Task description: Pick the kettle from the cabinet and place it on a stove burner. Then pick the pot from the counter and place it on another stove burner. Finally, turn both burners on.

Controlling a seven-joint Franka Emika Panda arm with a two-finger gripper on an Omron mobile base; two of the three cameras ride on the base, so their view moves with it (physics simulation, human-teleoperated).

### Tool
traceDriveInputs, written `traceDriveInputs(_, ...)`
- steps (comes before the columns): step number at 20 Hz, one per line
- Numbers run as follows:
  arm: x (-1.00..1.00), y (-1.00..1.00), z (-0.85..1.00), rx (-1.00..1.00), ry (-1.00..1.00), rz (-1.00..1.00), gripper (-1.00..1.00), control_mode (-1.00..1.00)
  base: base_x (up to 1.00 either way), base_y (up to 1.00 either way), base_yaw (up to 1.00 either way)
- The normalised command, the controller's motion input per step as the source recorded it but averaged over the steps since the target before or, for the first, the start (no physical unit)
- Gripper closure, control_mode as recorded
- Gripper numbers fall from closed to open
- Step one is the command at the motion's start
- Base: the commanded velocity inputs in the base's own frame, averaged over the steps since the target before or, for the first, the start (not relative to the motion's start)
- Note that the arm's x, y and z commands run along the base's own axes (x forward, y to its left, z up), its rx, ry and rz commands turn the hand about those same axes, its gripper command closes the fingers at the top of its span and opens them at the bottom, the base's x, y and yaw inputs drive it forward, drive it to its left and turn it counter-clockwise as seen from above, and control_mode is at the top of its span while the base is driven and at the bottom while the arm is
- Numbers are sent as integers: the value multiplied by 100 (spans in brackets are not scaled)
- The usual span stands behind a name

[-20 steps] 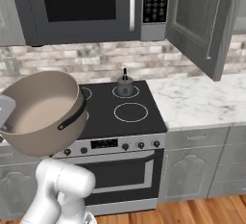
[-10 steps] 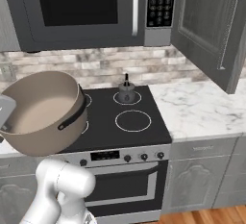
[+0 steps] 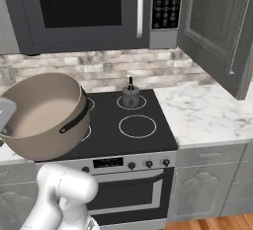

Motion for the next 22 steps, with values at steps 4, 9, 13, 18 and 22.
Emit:
traceDriveInputs(4,0,0,0,0,0,0,100,100,0,-18,2)
traceDriveInputs(9,0,0,0,0,0,0,100,100,6,-12,10)
traceDriveInputs(13,0,0,0,0,0,0,100,100,5,-23,18)
traceDriveInputs(18,0,0,0,0,0,0,100,100,0,-41,9)
traceDriveInputs(22,0,0,0,0,0,0,100,100,0,-44,0)
